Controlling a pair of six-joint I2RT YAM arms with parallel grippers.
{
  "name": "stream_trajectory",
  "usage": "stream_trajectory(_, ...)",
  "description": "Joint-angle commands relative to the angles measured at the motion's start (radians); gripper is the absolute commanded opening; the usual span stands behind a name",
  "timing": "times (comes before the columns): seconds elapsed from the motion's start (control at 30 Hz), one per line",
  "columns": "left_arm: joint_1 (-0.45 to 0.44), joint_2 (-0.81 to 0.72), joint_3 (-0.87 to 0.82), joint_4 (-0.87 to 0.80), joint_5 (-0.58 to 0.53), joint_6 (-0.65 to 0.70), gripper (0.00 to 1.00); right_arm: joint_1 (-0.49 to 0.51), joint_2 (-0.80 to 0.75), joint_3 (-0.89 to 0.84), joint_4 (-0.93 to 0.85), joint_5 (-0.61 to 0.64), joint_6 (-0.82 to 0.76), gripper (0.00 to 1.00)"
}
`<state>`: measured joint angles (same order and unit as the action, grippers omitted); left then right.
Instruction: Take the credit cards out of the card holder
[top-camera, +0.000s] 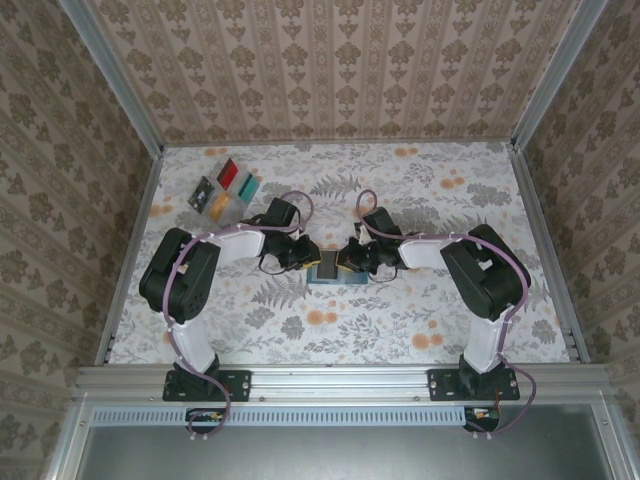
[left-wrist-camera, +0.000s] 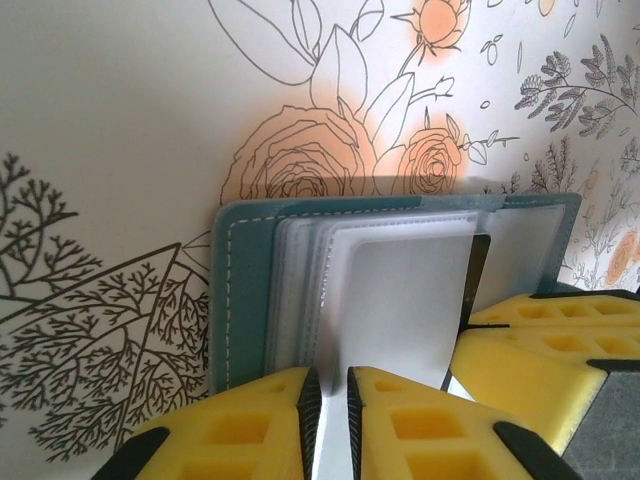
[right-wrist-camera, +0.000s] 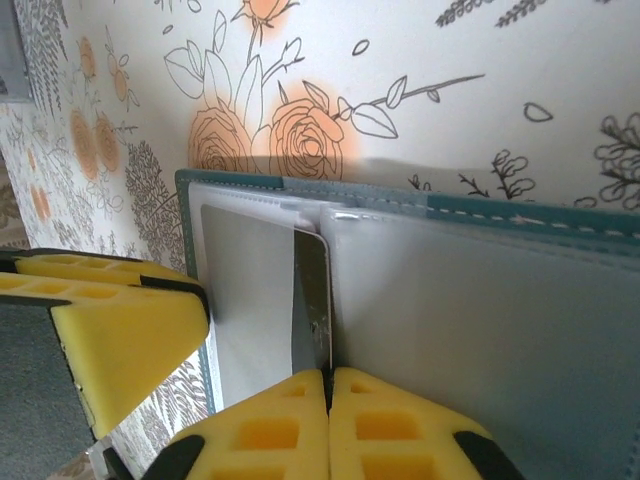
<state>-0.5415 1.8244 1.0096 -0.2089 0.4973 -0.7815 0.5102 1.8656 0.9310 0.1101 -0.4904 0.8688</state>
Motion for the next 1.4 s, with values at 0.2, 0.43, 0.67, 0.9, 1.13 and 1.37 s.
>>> stream_trajectory(0.2, 0.000, 0.014, -0.017, -0.047, -0.021, 0.026, 0.24, -0.049, -0.095, -0.089, 0.003, 0.012, -0.025, 0.00)
stream_trajectory(0.43, 0.005, 0.000, -0.011, -0.054, -0.019, 0.040, 0.24, -0.066, -0.135, -0.119, 0.025, -0.001, -0.030, 0.00)
stream_trajectory(0.67, 0.018, -0.086, 0.023, -0.088, 0.001, 0.135, 0.30, -0.071, -0.206, -0.154, 0.005, 0.018, -0.044, 0.00)
stream_trajectory(0.9, 0.018, -0.109, -0.023, 0.046, 0.067, 0.077, 0.36, -0.079, -0.295, -0.182, -0.028, 0.026, -0.076, 0.00)
stream_trajectory(1.13, 0.024, -0.145, -0.060, 0.167, 0.189, 0.033, 0.65, -0.097, -0.351, -0.176, 0.020, -0.056, -0.044, 0.00)
stream_trajectory(1.37, 0.040, -0.198, -0.117, 0.373, 0.325, -0.112, 0.87, -0.107, -0.349, -0.153, 0.182, -0.180, 0.072, 0.00)
